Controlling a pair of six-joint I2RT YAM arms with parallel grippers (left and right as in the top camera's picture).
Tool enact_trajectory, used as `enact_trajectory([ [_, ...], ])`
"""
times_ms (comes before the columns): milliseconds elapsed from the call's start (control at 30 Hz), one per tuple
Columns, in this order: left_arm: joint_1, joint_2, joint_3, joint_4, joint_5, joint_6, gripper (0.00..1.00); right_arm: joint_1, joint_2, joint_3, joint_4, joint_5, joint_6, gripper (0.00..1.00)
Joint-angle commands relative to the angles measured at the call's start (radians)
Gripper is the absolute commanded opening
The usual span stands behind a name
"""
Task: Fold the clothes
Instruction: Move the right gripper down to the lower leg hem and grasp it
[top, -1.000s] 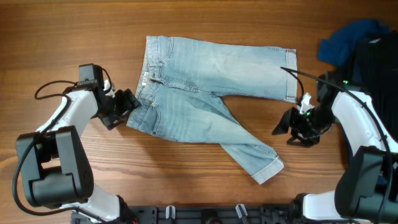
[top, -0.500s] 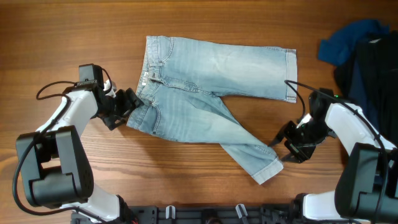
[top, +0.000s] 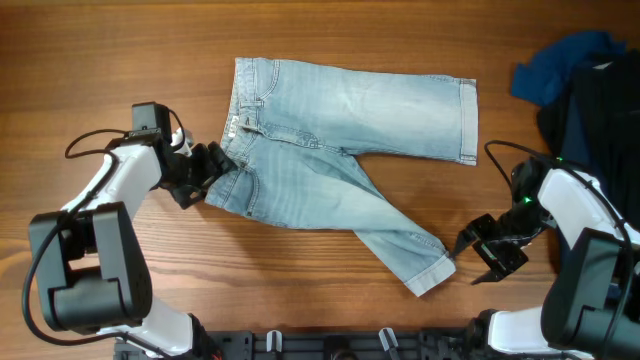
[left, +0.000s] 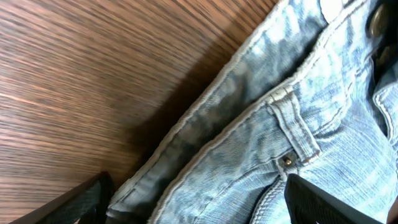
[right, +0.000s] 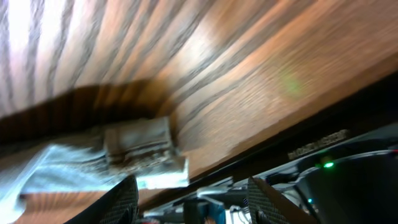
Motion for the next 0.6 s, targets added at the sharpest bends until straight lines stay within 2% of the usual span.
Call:
enact_trajectory([
  [0, -0.027, -0.005, -0.007, 0.004, 0.017, -0.014, 0.89, -0.003, -0.016, -0.005, 0.003, 0.058, 0.081, 0.57],
  [300, -0.033, -0.005, -0.007, 0.004, 0.017, -0.003, 0.90, -0.003, -0.016, -0.005, 0.093, -0.042, 0.192, 0.57],
  [433, -0.026, -0.005, -0.007, -0.009, -0.038, 0.021, 0.85, -0.003, -0.016, -0.005, 0.098, -0.038, 0.192, 0.57],
  [567, -0.004, -0.005, -0.007, -0.014, -0.077, 0.020, 0.88, 0.001, -0.016, -0.012, 0.102, -0.048, 0.176, 0.59],
])
